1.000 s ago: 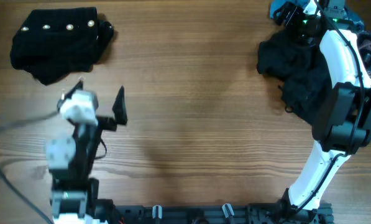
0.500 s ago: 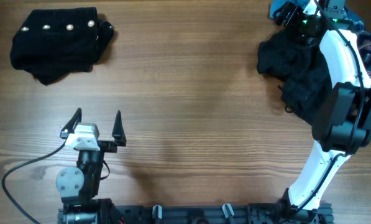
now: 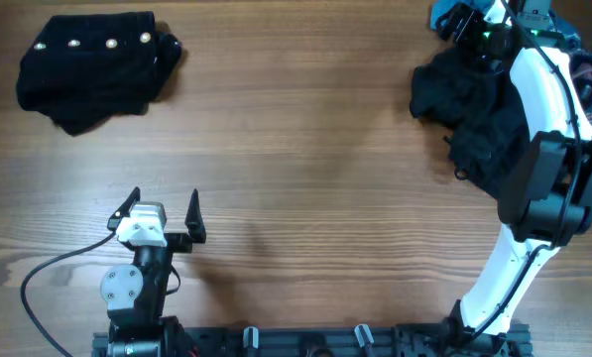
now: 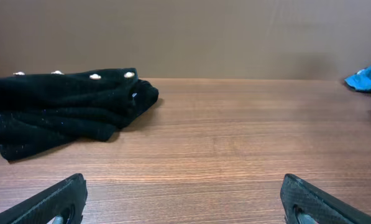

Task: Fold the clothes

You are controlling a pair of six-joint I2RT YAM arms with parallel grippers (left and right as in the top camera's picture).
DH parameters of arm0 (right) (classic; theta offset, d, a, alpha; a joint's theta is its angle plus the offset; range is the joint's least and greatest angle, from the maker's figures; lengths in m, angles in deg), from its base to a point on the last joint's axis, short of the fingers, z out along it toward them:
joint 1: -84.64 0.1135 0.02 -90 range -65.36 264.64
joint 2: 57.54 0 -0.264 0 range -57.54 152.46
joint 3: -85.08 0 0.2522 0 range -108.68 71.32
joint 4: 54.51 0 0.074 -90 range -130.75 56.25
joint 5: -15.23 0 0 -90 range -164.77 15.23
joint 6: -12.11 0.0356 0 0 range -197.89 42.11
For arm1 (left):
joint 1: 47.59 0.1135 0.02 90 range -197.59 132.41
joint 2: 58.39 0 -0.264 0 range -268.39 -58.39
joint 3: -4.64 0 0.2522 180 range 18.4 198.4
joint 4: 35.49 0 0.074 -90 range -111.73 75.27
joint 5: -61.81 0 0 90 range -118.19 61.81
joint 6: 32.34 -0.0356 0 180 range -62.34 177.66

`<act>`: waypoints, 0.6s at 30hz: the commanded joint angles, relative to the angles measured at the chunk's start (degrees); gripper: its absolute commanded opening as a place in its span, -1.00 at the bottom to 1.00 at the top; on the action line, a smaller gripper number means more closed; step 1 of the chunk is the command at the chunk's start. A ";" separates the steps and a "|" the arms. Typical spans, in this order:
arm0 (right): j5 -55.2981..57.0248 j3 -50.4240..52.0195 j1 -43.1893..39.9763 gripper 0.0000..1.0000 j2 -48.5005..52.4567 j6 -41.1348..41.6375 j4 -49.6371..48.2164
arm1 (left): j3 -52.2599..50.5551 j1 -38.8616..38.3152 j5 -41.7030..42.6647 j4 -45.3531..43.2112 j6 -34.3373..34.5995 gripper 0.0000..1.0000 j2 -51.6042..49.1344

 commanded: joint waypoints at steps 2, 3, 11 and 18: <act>0.81 0.15 0.20 0.99 -0.11 0.39 -0.09 | -0.28 0.48 -0.76 0.00 0.81 0.99 3.58; 0.81 0.15 0.20 0.99 -0.11 0.39 -0.09 | -0.28 0.46 -0.76 0.17 0.81 0.99 3.28; 0.81 0.15 0.20 1.00 -0.11 0.39 -0.09 | -0.28 0.46 -0.76 0.22 0.81 1.00 1.33; 0.81 0.15 0.20 1.00 -0.11 0.39 -0.09 | -0.28 0.46 -0.76 0.22 0.81 1.00 1.33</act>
